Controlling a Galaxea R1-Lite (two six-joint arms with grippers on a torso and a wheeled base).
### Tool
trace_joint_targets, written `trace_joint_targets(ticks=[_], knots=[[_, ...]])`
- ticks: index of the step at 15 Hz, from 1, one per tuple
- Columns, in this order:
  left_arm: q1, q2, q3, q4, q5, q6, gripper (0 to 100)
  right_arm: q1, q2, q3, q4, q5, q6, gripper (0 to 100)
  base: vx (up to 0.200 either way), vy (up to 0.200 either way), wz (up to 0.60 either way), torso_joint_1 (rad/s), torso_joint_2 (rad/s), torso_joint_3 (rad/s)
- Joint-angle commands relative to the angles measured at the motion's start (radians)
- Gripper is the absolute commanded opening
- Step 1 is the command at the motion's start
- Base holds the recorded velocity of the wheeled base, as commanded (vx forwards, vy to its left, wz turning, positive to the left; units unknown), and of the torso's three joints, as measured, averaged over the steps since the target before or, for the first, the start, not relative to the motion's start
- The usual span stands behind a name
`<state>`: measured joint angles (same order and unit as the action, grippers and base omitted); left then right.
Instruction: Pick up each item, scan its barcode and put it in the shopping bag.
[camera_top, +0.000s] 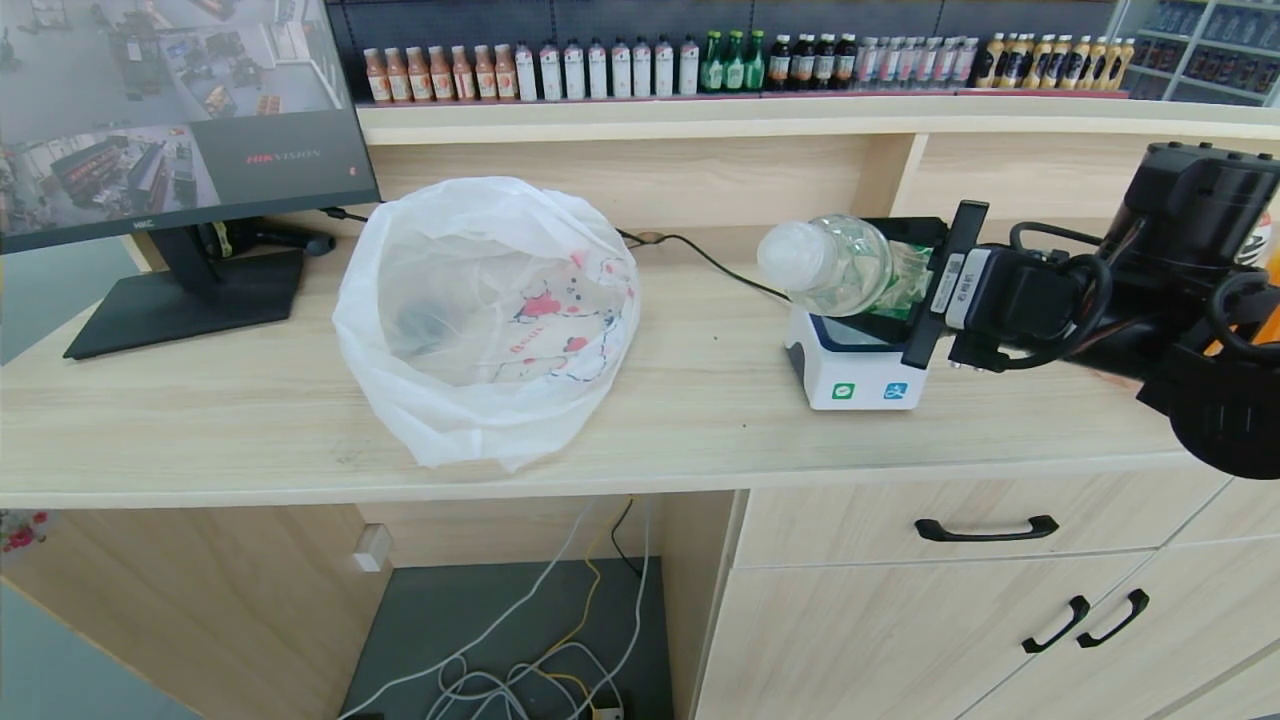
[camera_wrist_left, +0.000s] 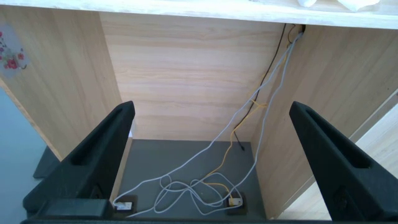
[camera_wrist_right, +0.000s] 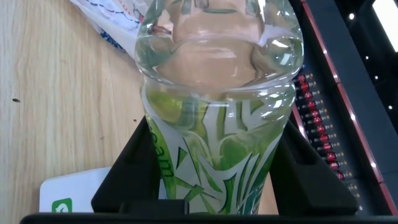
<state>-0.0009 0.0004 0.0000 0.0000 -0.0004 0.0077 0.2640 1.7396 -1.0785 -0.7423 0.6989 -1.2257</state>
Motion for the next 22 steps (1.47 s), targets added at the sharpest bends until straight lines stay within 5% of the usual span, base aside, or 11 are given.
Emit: trace_joint_targets(ticks=[1, 13, 22], knots=[[0.001, 0.0, 0.0, 0.0, 0.0, 0.0, 100, 0.0, -0.002, 0.002, 0.0, 0.002, 0.0, 0, 0.0, 0.0, 0.0, 0.0, 0.0, 0.0], [0.001, 0.0, 0.0, 0.0, 0.0, 0.0, 100, 0.017, -0.035, 0.002, 0.0, 0.001, 0.014, 0, 0.0, 0.0, 0.0, 0.0, 0.0, 0.0], [0.001, 0.0, 0.0, 0.0, 0.0, 0.0, 100, 0.057, -0.13, -0.011, -0.02, -0.003, 0.261, 0, 0.0, 0.0, 0.0, 0.0, 0.0, 0.0]])
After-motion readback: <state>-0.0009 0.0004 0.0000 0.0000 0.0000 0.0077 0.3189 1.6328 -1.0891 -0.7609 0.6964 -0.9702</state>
